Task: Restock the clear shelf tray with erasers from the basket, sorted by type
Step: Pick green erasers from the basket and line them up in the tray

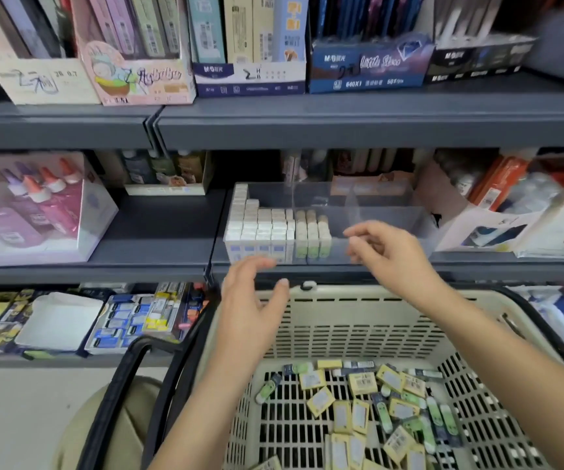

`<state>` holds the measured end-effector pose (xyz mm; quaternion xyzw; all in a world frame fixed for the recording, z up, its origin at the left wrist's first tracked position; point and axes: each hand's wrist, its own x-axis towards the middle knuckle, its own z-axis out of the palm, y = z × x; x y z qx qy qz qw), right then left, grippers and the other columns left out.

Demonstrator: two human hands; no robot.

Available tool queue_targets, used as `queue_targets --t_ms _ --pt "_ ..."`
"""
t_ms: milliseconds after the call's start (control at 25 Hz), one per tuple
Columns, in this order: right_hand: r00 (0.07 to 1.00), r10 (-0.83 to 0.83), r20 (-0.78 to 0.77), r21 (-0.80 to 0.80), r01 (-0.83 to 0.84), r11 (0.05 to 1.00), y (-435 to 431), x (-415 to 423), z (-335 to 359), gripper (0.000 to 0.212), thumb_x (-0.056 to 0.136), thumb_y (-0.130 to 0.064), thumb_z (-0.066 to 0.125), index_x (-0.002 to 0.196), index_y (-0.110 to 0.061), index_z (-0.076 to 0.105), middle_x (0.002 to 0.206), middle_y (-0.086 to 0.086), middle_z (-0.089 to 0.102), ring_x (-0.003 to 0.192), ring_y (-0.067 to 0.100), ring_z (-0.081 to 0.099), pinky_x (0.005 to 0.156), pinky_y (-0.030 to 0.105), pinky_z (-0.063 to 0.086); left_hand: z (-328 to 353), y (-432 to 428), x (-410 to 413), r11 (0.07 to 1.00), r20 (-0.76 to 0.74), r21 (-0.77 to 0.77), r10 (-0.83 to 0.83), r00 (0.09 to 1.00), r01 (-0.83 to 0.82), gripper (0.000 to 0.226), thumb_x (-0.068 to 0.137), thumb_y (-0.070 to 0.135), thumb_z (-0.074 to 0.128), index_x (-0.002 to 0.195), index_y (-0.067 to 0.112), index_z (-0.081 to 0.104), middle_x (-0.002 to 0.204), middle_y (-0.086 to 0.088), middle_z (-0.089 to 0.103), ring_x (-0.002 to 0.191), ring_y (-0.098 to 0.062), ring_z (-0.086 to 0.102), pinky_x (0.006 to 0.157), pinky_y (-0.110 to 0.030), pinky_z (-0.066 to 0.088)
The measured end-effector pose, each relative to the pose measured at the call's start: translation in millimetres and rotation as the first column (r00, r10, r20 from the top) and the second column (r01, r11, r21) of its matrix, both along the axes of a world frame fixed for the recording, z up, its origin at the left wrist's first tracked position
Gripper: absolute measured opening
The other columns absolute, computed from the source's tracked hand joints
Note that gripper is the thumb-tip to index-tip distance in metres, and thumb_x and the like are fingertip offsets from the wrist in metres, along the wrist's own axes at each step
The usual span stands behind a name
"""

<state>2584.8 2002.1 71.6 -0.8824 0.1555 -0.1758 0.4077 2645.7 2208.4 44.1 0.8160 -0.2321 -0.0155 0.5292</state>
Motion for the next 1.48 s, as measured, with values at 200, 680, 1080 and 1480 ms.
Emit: queue_targets --t_ms 200,680,1080,1480 --pt "0.870 0.316 -0.377 0.004 -0.340 0.940 54 -53 -97 0.019 0.091 -0.034 0.052 0.107 -0.029 0.062 0.093 -0.016 0.063 0.081 -0.004 0.059 0.079 0.025 0.054 -9 61 -19 0.951 -0.039 0.245 -0.187 0.982 0.191 0.028 0.084 0.025 0.063 0.097 0.046 0.050 0.106 0.024 0.056 0.099 0.006 0.053 0.086 -0.032 0.049" --pt "0.698 0.300 -0.651 -0.471 -0.681 0.560 117 -14 -230 0.032 0.087 -0.008 0.048 0.119 -0.012 0.051 0.122 0.008 0.050 0.114 0.028 0.043 0.093 0.037 0.033 -31 86 -28 0.958 0.036 0.245 -0.161 0.986 0.147 0.026 0.086 0.017 0.059 0.111 0.022 0.058 0.095 0.021 0.060 0.088 0.004 0.058 0.082 -0.021 0.047" --pt "0.775 0.229 -0.589 -0.416 -0.533 0.737 102 -14 -217 0.025 0.087 -0.004 0.048 0.112 -0.010 0.052 0.115 0.007 0.050 0.109 0.026 0.049 0.079 0.035 0.045 -29 83 -31 0.953 0.048 0.274 -0.145 0.988 0.127 0.027 0.084 0.019 0.061 0.111 0.023 0.058 0.093 0.019 0.061 0.085 0.004 0.057 0.080 -0.018 0.044" --pt "0.747 0.081 -0.660 -0.523 -0.534 0.664 61 -30 -217 0.039 0.084 0.001 0.049 0.121 -0.011 0.049 0.115 0.007 0.056 0.106 0.025 0.052 0.084 0.033 0.042 -32 83 -31 0.941 0.069 0.317 -0.150 0.986 0.121 0.027 0.086 0.025 0.059 0.112 0.026 0.056 0.093 0.018 0.062 0.086 0.004 0.057 0.079 -0.020 0.046"
